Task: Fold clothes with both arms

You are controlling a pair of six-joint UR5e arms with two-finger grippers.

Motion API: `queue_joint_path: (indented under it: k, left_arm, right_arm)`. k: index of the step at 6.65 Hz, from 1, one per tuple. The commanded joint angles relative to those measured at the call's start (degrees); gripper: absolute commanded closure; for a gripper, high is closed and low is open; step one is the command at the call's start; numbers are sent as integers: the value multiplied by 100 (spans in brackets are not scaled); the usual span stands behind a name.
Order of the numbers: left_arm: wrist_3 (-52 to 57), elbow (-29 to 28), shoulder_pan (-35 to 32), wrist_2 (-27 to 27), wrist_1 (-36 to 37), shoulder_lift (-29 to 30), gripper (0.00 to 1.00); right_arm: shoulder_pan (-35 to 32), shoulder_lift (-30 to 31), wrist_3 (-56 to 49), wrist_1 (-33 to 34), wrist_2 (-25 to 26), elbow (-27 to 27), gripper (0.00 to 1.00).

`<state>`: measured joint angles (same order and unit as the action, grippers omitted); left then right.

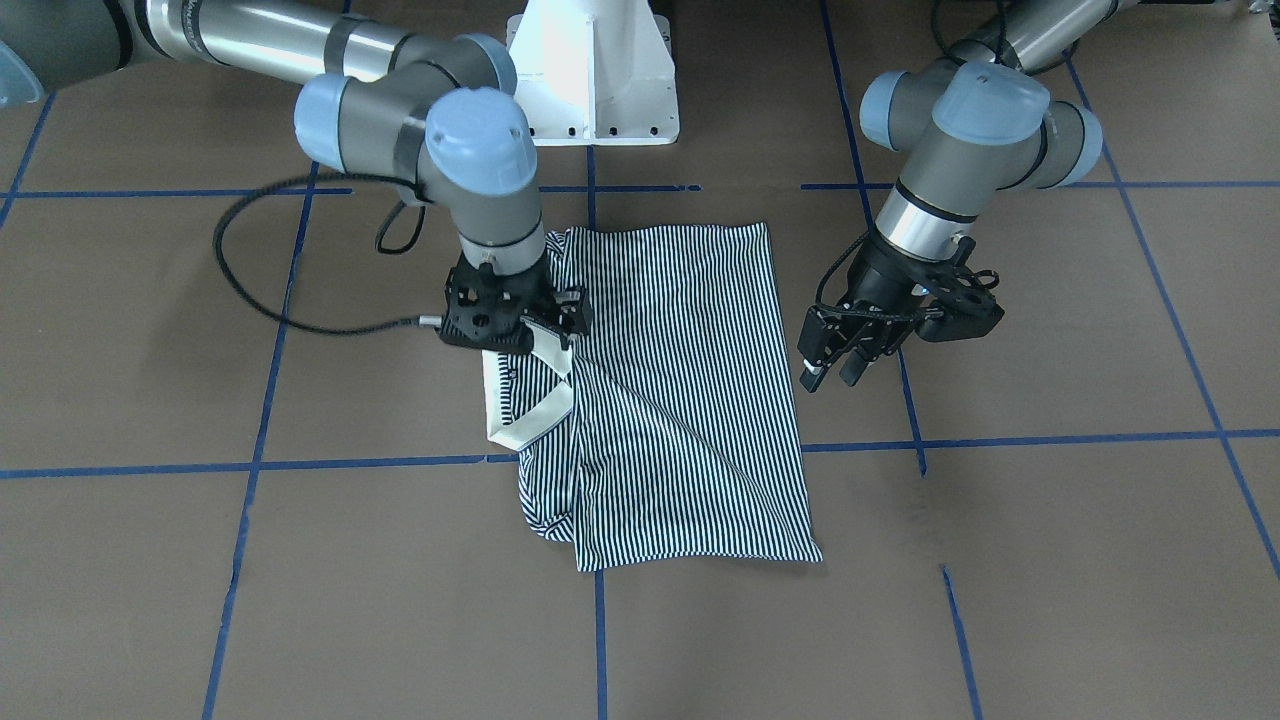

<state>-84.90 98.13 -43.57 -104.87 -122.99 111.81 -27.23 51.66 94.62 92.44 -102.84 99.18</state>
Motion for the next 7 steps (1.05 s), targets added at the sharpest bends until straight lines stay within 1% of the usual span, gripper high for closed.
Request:
queue_joint_path:
  k: [1,3,4,6,7]
  left_arm:
    - [0,4,-3,-7,4,-1,38]
    - [-18,4,6,-7,4,-1,38]
    - [-18,4,6,-7,4,-1,38]
    - [-18,4,6,-7,4,-1,38]
    - [-18,13,24,-7,4,7,38]
  right_arm:
    - [785,196,1956,-7,780,260,14]
    - [1148,196,2488,-15,827,181,19]
    - [1228,204,2508,-7,836,172,20]
    - [1133,178,2474,-76,854,-47,23]
    - [1132,178,2508,-303,854,-231,23]
